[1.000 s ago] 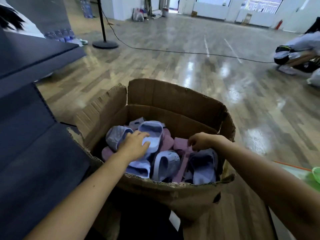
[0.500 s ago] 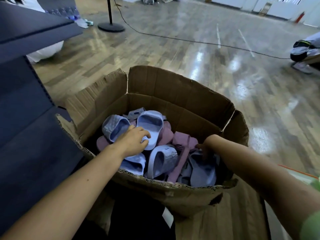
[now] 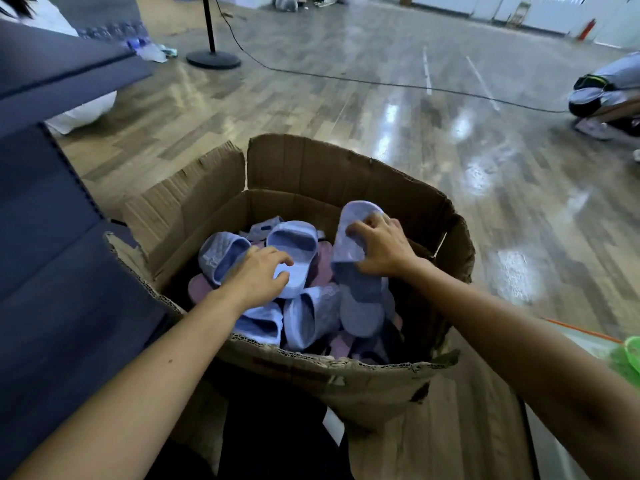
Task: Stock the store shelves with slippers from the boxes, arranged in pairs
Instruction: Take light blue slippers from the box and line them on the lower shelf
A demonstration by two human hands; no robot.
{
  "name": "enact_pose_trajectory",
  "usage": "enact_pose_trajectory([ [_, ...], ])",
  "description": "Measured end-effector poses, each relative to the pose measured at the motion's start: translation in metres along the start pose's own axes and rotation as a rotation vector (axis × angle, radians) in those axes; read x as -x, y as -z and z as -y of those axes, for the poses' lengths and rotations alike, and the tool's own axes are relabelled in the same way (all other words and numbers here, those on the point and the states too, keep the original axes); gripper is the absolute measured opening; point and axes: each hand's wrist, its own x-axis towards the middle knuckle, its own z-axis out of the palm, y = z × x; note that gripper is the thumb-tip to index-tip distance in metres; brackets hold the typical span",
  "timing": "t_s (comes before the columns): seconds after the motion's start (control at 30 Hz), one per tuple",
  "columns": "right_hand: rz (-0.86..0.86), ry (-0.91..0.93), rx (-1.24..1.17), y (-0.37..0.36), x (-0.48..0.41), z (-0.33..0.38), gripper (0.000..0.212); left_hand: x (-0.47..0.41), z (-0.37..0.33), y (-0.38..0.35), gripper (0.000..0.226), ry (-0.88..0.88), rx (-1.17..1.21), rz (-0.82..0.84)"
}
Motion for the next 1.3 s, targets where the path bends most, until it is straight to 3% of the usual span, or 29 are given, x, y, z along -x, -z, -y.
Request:
enact_pose_trajectory([
  [0.07, -0.123, 0.088, -0.046, 0.021, -0.004, 0.020, 0.061, -0.004, 0.000, 0.001, 0.034, 0.029, 0.055, -0.078],
  [0.2, -0.154, 0.217, -0.092, 0.048, -0.007, 0.022, 0.051, -0.007, 0.004, 0.002, 0.039, 0.128, 0.143, -0.161],
  [0.33, -0.431, 0.213, -0.198, 0.064, -0.001, 0.009, 0.035, -0.003, 0.001, 0.001, 0.040, 0.046, 0.131, -0.060],
  [0.6, -0.586, 0.401, -0.307, 0.084, 0.006, 0.034, 0.014, -0.001, -0.014, 0.009, 0.048, -0.045, 0.173, -0.013],
  [0.8, -0.706, 0.385, -0.379, 0.111, -0.007, 0.037, 0.011, -0.002, -0.012, 0.009, 0.051, -0.037, 0.167, -0.009],
  [0.93, -0.872, 0.320, -0.481, 0.142, -0.010, 0.036, 0.008, -0.006, -0.023, 0.010, 0.056, -0.018, 0.197, -0.013],
  [1.07, -0.875, 0.337, -0.553, 0.179, -0.014, 0.048, 0.009, -0.008, -0.029, 0.007, 0.068, -0.021, 0.226, 0.014],
  [1.3, -0.835, 0.286, -0.628, 0.168, -0.018, 0.054, 0.008, -0.007, -0.026, 0.012, 0.087, 0.176, 0.062, -0.247],
])
